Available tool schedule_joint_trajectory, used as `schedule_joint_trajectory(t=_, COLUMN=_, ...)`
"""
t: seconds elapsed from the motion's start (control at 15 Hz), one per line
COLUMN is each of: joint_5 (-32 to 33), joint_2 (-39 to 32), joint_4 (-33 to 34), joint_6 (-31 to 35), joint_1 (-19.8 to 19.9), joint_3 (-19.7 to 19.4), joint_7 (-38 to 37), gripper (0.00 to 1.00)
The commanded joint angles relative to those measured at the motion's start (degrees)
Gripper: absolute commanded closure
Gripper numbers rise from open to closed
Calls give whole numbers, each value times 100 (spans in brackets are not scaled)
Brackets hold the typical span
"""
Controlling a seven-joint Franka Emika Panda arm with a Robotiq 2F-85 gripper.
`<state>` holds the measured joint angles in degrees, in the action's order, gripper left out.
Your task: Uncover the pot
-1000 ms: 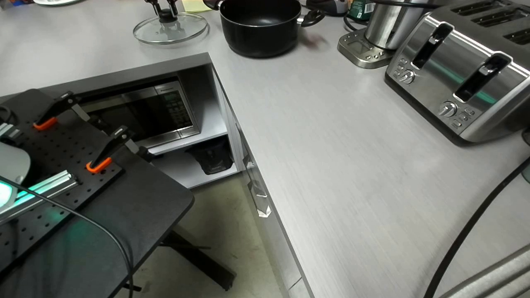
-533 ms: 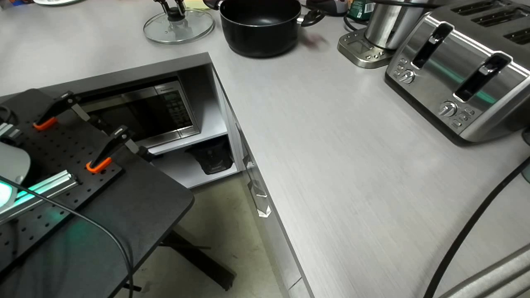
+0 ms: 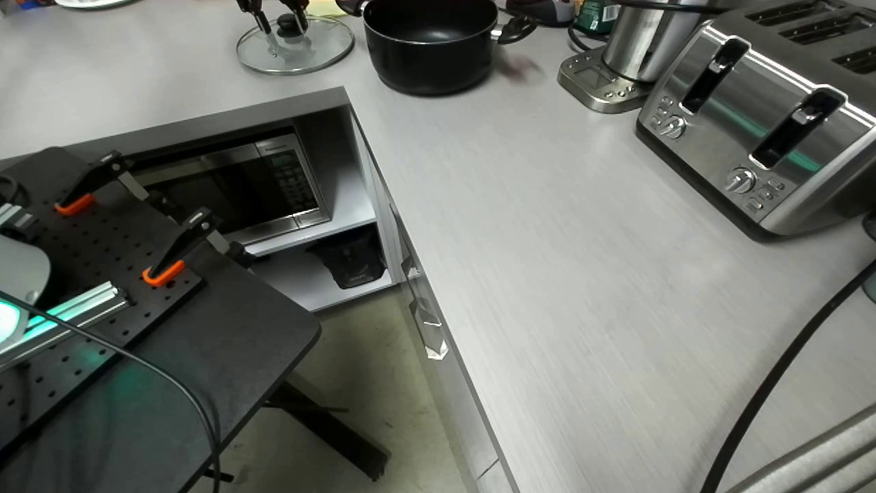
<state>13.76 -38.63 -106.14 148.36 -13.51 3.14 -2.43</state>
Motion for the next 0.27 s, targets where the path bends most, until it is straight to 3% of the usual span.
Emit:
schedule_joint_trajectory(t=0.0, joint_5=81, joint_2=932, joint_4=-1330, joint_6=345, joint_1=108, joint_3=85, joint_7=390, gripper=0)
schedule_joint_trajectory(t=0.2, joint_5=84, joint_2=1657, joint_4=-2231, joint_6=540, joint_1=257, joint_3=179, joint_7=785, gripper=0)
